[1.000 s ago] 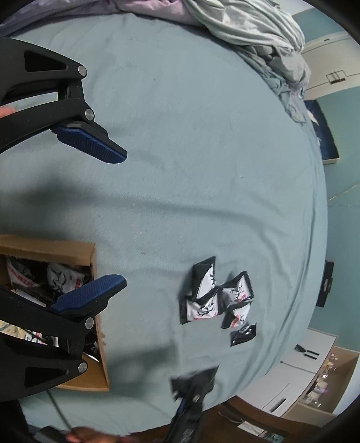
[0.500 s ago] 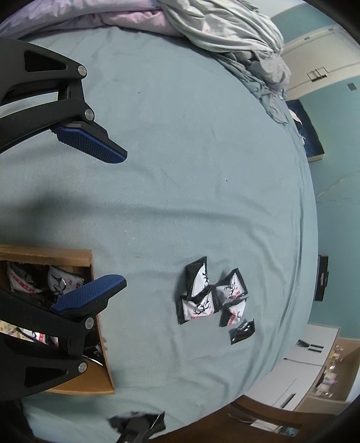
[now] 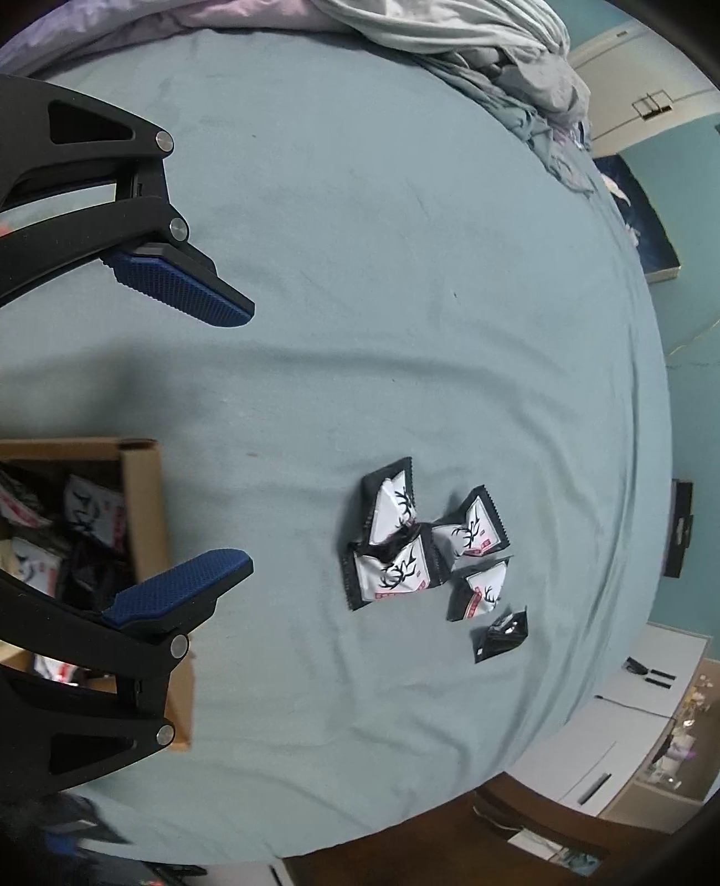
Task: Organize snacks
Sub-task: 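Grasp a black packet with the right gripper and carry it over the box, then grasp a white packet with the left gripper while the right gripper holds its packet over the box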
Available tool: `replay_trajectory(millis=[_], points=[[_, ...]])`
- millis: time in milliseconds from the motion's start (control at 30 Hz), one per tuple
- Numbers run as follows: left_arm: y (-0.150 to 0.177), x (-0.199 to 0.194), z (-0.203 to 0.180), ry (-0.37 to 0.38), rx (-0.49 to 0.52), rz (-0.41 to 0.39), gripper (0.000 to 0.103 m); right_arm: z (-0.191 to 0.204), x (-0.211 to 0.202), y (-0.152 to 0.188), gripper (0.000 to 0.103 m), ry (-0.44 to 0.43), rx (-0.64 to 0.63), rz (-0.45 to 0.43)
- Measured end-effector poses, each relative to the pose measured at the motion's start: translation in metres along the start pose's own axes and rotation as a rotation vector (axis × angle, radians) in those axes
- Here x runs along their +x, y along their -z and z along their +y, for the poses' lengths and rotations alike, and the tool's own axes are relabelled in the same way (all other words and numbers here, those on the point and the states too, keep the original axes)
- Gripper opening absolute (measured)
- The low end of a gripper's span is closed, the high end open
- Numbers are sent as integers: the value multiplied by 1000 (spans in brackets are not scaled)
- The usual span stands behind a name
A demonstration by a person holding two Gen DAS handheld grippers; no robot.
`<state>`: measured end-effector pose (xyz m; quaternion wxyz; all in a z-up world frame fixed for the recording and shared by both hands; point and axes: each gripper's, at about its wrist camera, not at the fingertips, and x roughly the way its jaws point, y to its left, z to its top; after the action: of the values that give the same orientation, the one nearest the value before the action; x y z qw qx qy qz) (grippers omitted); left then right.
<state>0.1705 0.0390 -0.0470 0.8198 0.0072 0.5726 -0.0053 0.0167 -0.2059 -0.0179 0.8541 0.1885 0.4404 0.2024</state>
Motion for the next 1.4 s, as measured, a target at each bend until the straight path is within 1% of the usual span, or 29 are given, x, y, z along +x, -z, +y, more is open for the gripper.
replay_trajectory(millis=[100, 233, 367, 467, 567, 700, 800, 833, 867, 900, 933, 967, 1000, 1033, 1100, 1133, 1267, 1400], points=[[-11, 12, -4, -15, 4, 21, 84, 4, 3, 0, 33, 9, -17, 13], [-28, 29, -9, -27, 12, 43, 84, 4, 9, -2, 33, 10, -10, 31], [-50, 50, -12, -14, -17, 78, 84, 6, 20, -3, 33, 14, -12, 63], [-67, 64, -13, 12, -51, 104, 84, 8, 26, -7, 33, 18, -20, 75], [-78, 80, -16, 7, -60, 136, 84, 7, 31, -7, 33, 15, -16, 84], [-85, 101, -22, 5, -52, 173, 83, 4, 39, -8, 33, 11, -1, 101], [-85, 112, -24, 25, -61, 198, 83, 3, 44, -8, 33, 17, 2, 108], [-85, 116, -24, 32, -66, 208, 82, 4, 45, -9, 33, 21, 2, 109], [-83, 120, -23, 51, -77, 229, 77, 4, 46, -9, 33, 23, 2, 110], [-81, 123, -22, 61, -94, 242, 75, 4, 46, -8, 33, 25, 3, 111], [-78, 120, -20, 41, -114, 215, 66, 4, 46, -8, 33, 26, 4, 109], [-76, 117, -19, 24, -119, 197, 48, 4, 45, -8, 33, 28, 6, 104], [-74, 112, -19, 12, -115, 183, 40, 3, 45, -8, 33, 30, 8, 100], [-72, 109, -19, 17, -112, 181, 39, 2, 44, -8, 33, 37, 12, 94], [-66, 97, -12, 59, -135, 181, 37, 1, 44, -7, 33, 47, 18, 91], [-64, 92, -9, 61, -143, 173, 37, 0, 44, -7, 33, 51, 22, 90], [-46, 43, 2, 32, -118, 90, 37, 2, 42, -6, 33, 65, 20, 90], [-24, -2, 12, 36, -59, 41, 37, 7, 42, -6, 33, 80, 4, 92]])
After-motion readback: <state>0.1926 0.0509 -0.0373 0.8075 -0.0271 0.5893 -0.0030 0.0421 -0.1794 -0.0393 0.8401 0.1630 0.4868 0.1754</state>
